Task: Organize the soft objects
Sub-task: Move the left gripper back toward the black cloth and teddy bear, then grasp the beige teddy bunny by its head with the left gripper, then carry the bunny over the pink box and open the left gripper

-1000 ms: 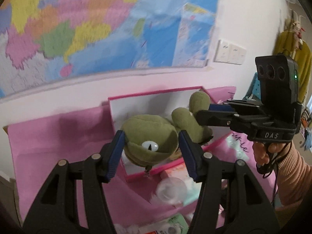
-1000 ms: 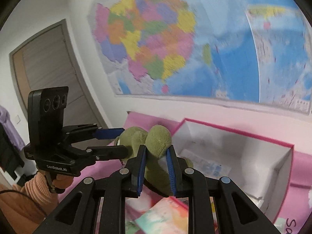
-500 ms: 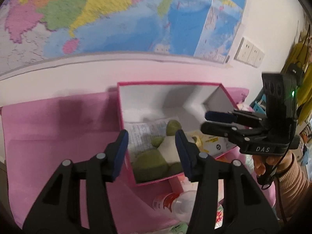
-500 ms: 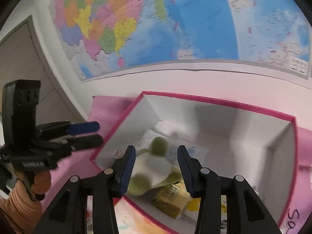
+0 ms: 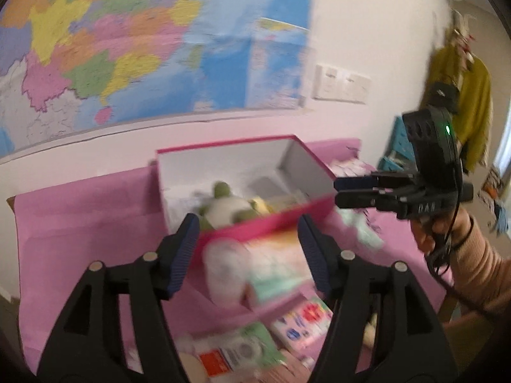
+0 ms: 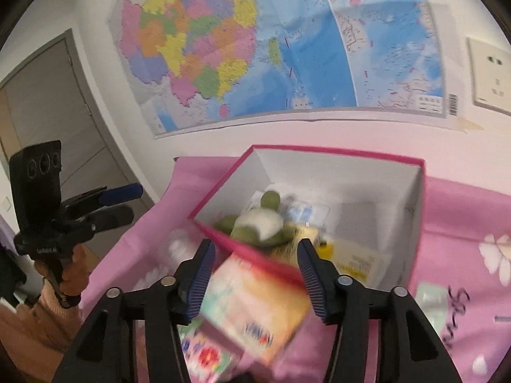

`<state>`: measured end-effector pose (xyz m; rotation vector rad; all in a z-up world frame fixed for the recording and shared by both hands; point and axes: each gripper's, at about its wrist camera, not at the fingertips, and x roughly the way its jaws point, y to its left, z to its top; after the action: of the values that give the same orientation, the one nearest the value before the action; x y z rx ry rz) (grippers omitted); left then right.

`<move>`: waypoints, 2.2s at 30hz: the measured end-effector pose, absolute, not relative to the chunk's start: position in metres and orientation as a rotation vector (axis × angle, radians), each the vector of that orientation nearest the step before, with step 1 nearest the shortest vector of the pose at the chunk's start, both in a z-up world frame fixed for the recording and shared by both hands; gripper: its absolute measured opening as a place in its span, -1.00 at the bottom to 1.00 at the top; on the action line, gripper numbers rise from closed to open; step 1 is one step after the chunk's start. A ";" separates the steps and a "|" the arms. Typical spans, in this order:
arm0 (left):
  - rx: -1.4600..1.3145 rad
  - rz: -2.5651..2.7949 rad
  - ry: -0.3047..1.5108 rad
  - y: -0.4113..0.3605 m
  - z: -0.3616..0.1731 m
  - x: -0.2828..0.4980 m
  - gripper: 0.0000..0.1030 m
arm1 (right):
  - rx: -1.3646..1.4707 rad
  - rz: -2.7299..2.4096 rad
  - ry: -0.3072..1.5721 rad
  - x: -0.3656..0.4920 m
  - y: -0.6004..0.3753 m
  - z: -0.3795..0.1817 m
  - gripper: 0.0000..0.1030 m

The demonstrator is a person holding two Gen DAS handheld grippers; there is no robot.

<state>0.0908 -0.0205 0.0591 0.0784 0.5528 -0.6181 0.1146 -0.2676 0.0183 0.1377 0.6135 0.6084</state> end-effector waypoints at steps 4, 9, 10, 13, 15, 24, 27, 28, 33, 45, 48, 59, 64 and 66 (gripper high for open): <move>0.094 -0.700 0.595 -0.034 0.041 0.063 0.27 | 0.141 0.608 0.657 0.080 -0.281 0.005 0.10; 0.093 -0.763 0.666 -0.053 0.013 0.043 0.27 | 0.139 0.562 0.754 0.047 -0.293 -0.027 0.11; 0.090 -0.774 0.680 -0.056 0.007 0.040 0.27 | 0.140 0.554 0.773 0.042 -0.294 -0.034 0.11; 0.080 -0.805 0.722 -0.067 -0.008 0.032 0.27 | 0.161 0.528 0.826 0.031 -0.298 -0.055 0.12; 0.093 -0.818 0.744 -0.075 -0.017 0.027 0.27 | 0.184 0.522 0.846 0.024 -0.303 -0.065 0.12; 0.132 -0.900 0.816 -0.100 -0.039 0.008 0.27 | 0.271 0.486 0.904 -0.004 -0.326 -0.091 0.14; 0.141 -0.938 0.858 -0.105 -0.047 0.001 0.27 | 0.316 0.503 0.925 -0.010 -0.332 -0.099 0.23; 0.145 -0.944 0.871 -0.106 -0.051 -0.001 0.27 | 0.325 0.512 0.933 -0.011 -0.332 -0.101 0.23; 0.145 -0.990 0.956 -0.115 -0.070 -0.010 0.27 | 0.384 0.574 0.948 -0.019 -0.331 -0.107 0.23; 0.023 -1.069 1.022 -0.121 -0.071 -0.006 -0.43 | 0.273 0.619 0.849 -0.045 -0.305 -0.083 -0.71; 0.007 -1.109 0.979 -0.119 -0.053 -0.011 -0.54 | 0.240 0.645 0.800 -0.056 -0.302 -0.062 -0.78; 0.044 -1.030 0.773 -0.120 0.024 0.037 -0.56 | 0.202 0.668 0.542 -0.027 -0.297 0.013 -0.83; 0.016 -0.930 0.740 -0.123 0.048 0.084 -0.56 | 0.208 0.637 0.456 0.015 -0.301 0.038 -0.84; 0.019 -0.873 0.720 -0.127 0.059 0.107 -0.56 | 0.238 0.621 0.434 0.036 -0.305 0.044 -0.84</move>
<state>0.1071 -0.1272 0.0593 0.0195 0.7196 -0.8729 0.0356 -0.3049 0.0442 0.2380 0.4336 0.6206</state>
